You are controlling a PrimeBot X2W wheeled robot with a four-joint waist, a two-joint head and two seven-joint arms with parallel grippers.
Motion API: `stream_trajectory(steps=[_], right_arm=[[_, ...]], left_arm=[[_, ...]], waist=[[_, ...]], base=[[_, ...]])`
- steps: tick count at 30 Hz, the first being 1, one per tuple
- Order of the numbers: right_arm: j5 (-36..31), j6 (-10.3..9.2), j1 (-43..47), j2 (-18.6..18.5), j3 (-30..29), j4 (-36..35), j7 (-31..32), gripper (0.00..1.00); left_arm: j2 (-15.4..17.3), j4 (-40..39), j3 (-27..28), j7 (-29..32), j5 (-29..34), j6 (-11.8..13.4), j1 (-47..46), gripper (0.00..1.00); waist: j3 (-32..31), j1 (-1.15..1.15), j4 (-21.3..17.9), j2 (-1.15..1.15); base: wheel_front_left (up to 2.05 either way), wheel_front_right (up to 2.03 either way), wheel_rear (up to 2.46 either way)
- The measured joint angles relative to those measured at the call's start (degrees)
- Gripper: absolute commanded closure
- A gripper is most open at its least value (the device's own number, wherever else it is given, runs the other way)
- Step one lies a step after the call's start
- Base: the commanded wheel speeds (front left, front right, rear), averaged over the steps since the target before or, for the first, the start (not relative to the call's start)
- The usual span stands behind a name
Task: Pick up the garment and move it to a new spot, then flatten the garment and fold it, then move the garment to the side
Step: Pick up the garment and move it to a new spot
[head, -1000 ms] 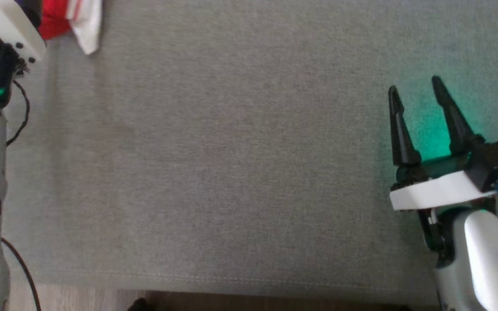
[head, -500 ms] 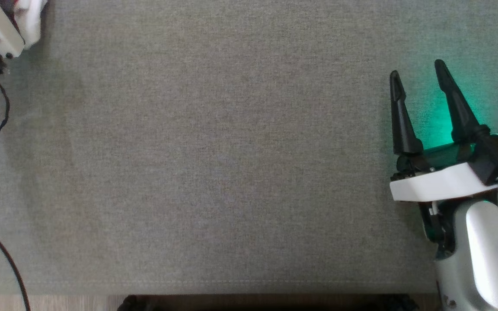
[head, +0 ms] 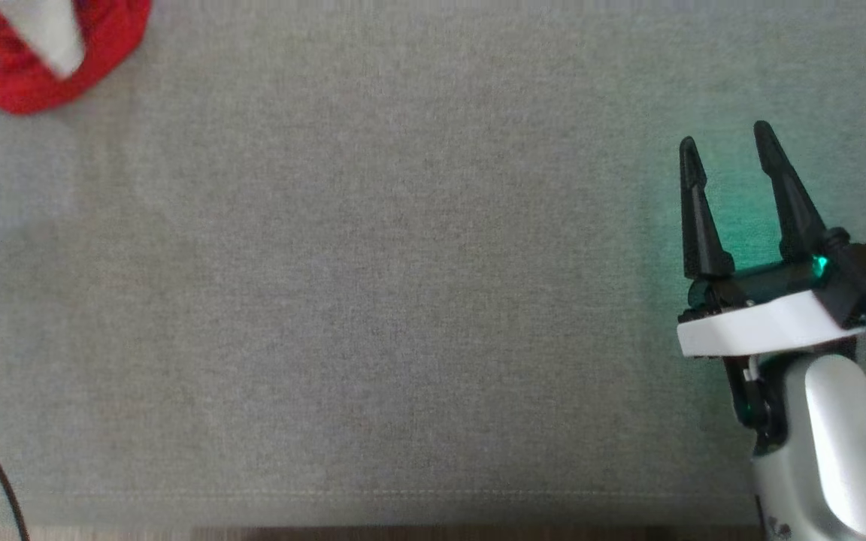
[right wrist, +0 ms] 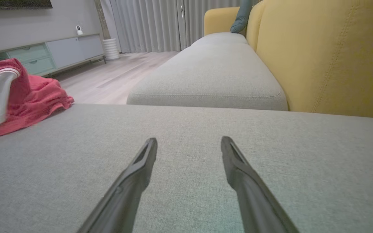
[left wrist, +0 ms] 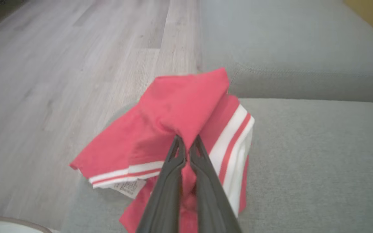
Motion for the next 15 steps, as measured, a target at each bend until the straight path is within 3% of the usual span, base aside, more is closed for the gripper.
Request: stream_trajectory(steps=[15], right_arm=[[5.52, 0.00, 3.71, 0.03, -0.08, 6.25, -3.93, 0.00]], left_arm=[[0.46, -13.30, -9.72, 1.11, 1.41, -0.25, -2.70, 1.00]], waist=[[-13.46, 0.00, -3.55, 0.00]], base=[[0.00, 0.00, 0.00]])
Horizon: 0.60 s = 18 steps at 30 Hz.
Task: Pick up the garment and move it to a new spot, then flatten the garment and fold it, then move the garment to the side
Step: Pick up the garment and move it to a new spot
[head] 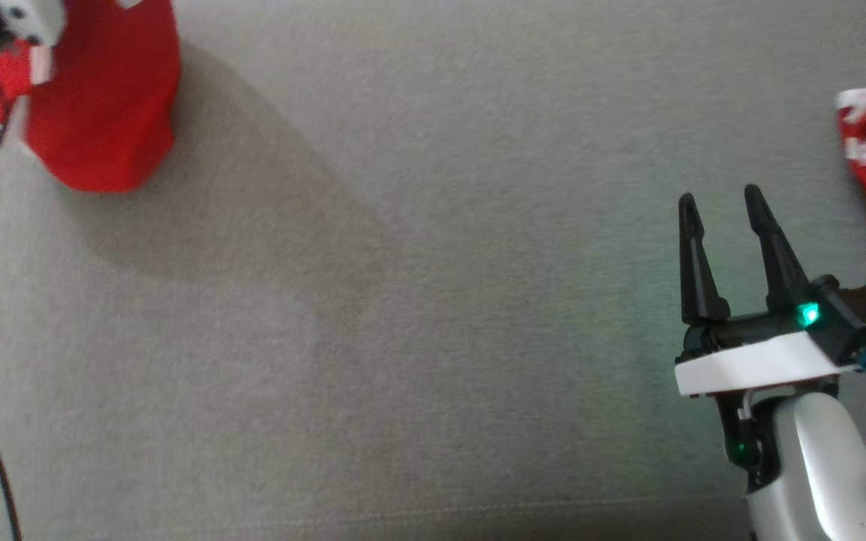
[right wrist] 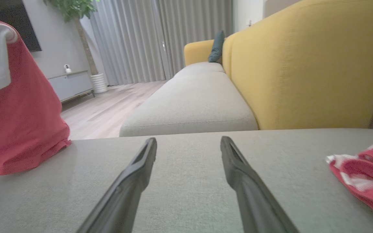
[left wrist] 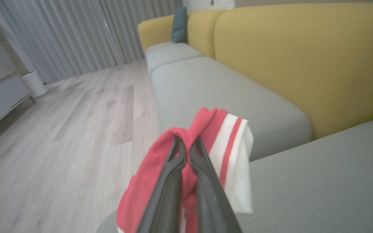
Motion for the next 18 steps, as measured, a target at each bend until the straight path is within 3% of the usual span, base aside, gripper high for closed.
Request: stream_trajectory(steps=[11, 18], right_arm=[[1.91, 0.00, 1.85, 0.02, -0.96, 2.71, -1.52, 0.00], [1.90, 0.00, 2.49, 0.03, -1.92, 2.74, -1.97, 0.00]], left_arm=[[-5.17, -12.82, -9.22, 0.04, -7.06, -0.42, -2.43, 1.00], [-4.11, -16.10, -9.42, 0.05, -10.79, -0.42, 0.58, 1.00]], waist=[[-5.35, 0.00, -8.24, 0.00], [-5.29, 0.00, -10.88, 0.00]], base=[[0.00, 0.00, 0.00], [0.00, 0.00, 0.00]])
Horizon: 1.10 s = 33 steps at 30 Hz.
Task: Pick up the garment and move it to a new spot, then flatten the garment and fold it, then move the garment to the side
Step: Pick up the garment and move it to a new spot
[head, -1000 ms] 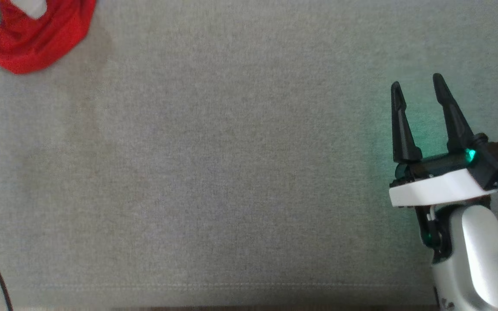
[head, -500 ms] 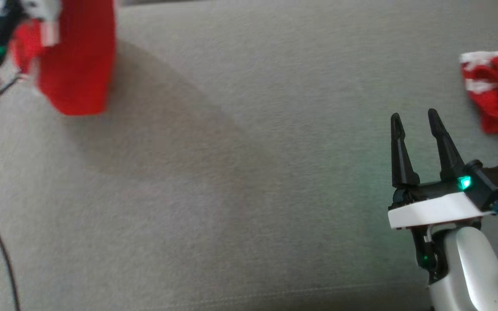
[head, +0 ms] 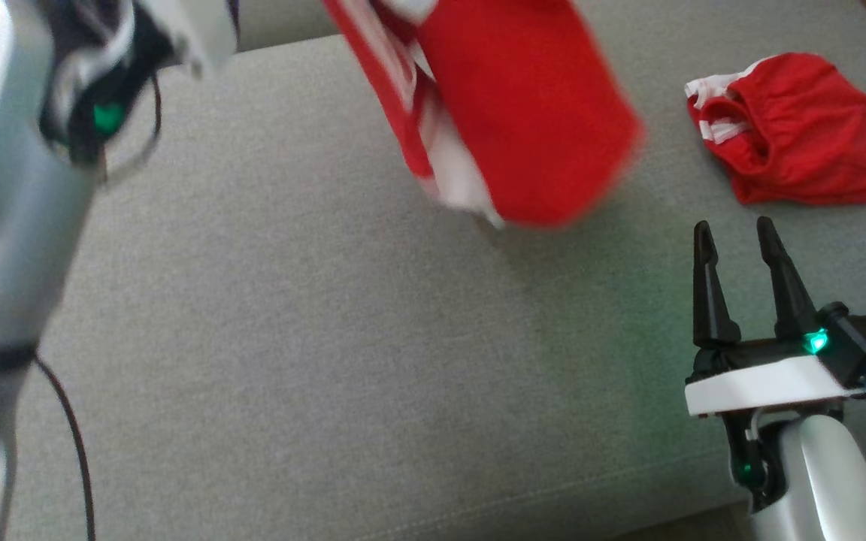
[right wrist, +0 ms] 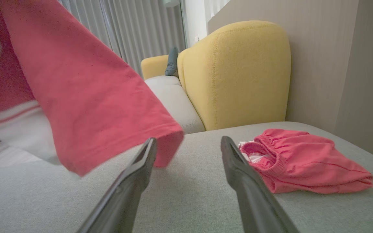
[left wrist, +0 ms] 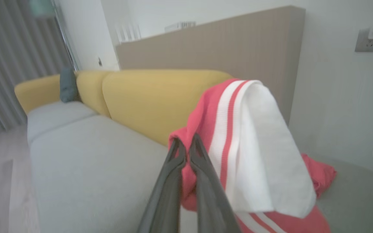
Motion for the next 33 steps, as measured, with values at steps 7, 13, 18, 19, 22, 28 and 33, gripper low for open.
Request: stream_trajectory(steps=[7, 13, 18, 19, 22, 28, 33], right_arm=[[0.00, 0.00, -0.03, 0.01, 0.16, -0.01, 0.01, 0.00], [0.00, 0.00, -0.30, 0.03, 1.30, 0.00, 0.01, 0.00], [-0.02, 0.00, -0.30, 0.03, 1.30, 0.31, 0.01, 0.00], [-0.09, 0.00, -0.31, 0.02, 1.24, 0.44, 0.01, 0.00], [-0.19, 0.00, -0.30, 0.03, 1.20, 1.07, 0.02, 0.00], [-0.67, 0.00, -0.25, 0.03, 1.09, 1.48, 0.12, 0.00], [-0.71, 0.00, 0.05, 0.03, 0.41, 1.92, 0.55, 0.00]], left_arm=[[2.89, 7.66, -2.56, 1.97, -2.76, 1.10, 19.74, 1.00], [3.07, 15.21, -1.62, -1.21, -4.07, 2.71, 23.82, 1.00], [2.76, 18.34, -0.62, -5.43, -4.02, 3.10, 23.81, 0.00], [2.67, 18.71, -0.56, -6.84, -3.72, 3.10, 23.81, 0.00], [2.04, 19.09, -0.38, -11.11, -3.01, 3.60, 23.82, 0.00], [0.96, 17.11, -0.41, -20.58, -0.44, 4.89, 26.33, 0.00], [0.07, 12.02, 0.02, -26.14, -0.35, 8.21, 33.60, 0.00]], waist=[[2.12, 0.00, 0.88, 0.00], [4.29, 0.00, 1.50, 0.00], [4.58, 0.00, 2.23, 0.00], [4.49, 0.00, 2.45, 0.00], [3.88, 0.00, 3.17, 0.00], [1.63, 0.00, 4.86, 0.00], [-1.04, 0.00, 6.35, 0.00]], base=[[0.00, 0.00, 0.00], [0.00, 0.00, 0.00], [0.00, 0.00, 0.00], [0.00, 0.00, 0.00], [0.00, 0.00, 0.00], [0.00, 0.00, 0.00], [0.00, 0.00, 0.00]])
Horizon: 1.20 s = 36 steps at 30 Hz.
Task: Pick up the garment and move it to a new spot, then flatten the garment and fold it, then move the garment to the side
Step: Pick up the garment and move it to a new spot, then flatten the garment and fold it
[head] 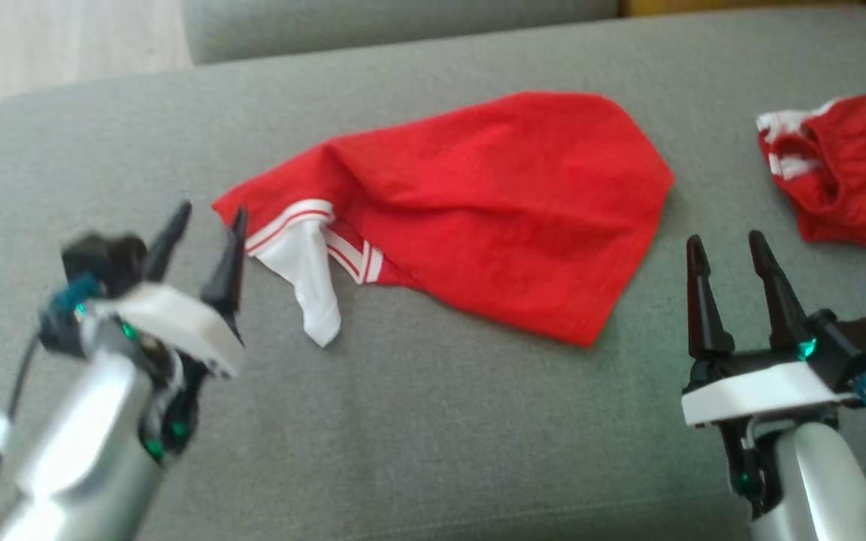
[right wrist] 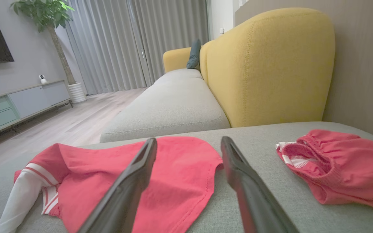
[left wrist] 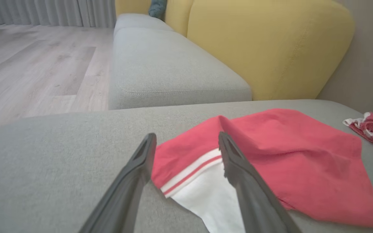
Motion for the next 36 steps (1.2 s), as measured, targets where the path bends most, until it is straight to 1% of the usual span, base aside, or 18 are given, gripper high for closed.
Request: stream_trajectory(steps=[4, 6, 9, 10, 14, 16, 21, 24, 36], right_arm=[[-0.53, 0.00, 1.90, 0.00, -0.58, 0.20, 0.51, 0.00], [-0.53, 0.00, 3.18, 0.00, -0.69, 0.38, 0.52, 0.00], [-0.53, 0.00, 4.62, 0.01, -0.98, 0.78, 0.59, 0.00], [-0.53, 0.00, 5.35, 0.02, -0.96, 0.92, 0.60, 0.00], [-0.47, 0.00, 6.45, 0.03, -0.98, 1.29, 0.58, 0.00], [-0.43, 0.00, 6.92, 0.05, -0.96, 1.62, 0.51, 0.00], [-0.36, 0.00, 7.84, 0.05, -0.93, 1.94, 0.46, 0.00], [-0.33, 0.00, 8.12, 0.05, -0.92, 2.26, 0.41, 0.00], [0.08, 0.00, 8.05, 0.05, -0.57, 3.64, -0.03, 0.00]], left_arm=[[-1.15, -5.86, 1.30, -2.16, 0.53, 4.02, 7.06, 0.00], [-1.98, -8.57, 2.08, -2.36, 0.60, 6.11, 10.73, 0.00], [-3.27, -11.92, 2.61, -2.69, 0.97, 8.53, 16.18, 0.00], [-4.03, -14.04, 3.65, -2.71, 1.02, 9.78, 19.20, 0.00], [-5.01, -18.46, 5.63, -2.76, 3.23, 12.16, 23.17, 0.00], [-5.70, -20.18, 6.92, -2.76, 4.67, 12.88, 24.62, 0.00], [-7.95, -22.60, 8.45, -2.77, 7.24, 13.23, 29.09, 0.00], [-8.39, -22.79, 9.12, -2.76, 8.24, 12.89, 30.97, 0.00], [-10.01, -22.15, 11.02, -2.77, 11.07, 10.67, 31.13, 0.00]], waist=[[-2.66, 0.00, 1.35, 0.00], [-4.01, 0.00, 2.05, 0.00], [-5.94, 0.00, 3.16, 0.00], [-7.00, 0.00, 3.94, 0.00], [-8.27, 0.00, 5.33, 0.00], [-8.67, 0.00, 5.69, 0.00], [-9.10, 0.00, 5.82, 0.00], [-9.14, 0.00, 5.87, 0.00], [-8.90, 0.00, 5.91, 0.00]], base=[[0.00, 0.00, 0.00], [0.00, 0.00, 0.00], [0.00, 0.00, 0.00], [0.00, 0.00, 0.00], [0.00, 0.00, 0.00], [0.00, 0.00, 0.00], [0.00, 0.00, 0.00], [0.00, 0.00, 0.00], [0.00, 0.00, 0.00]])
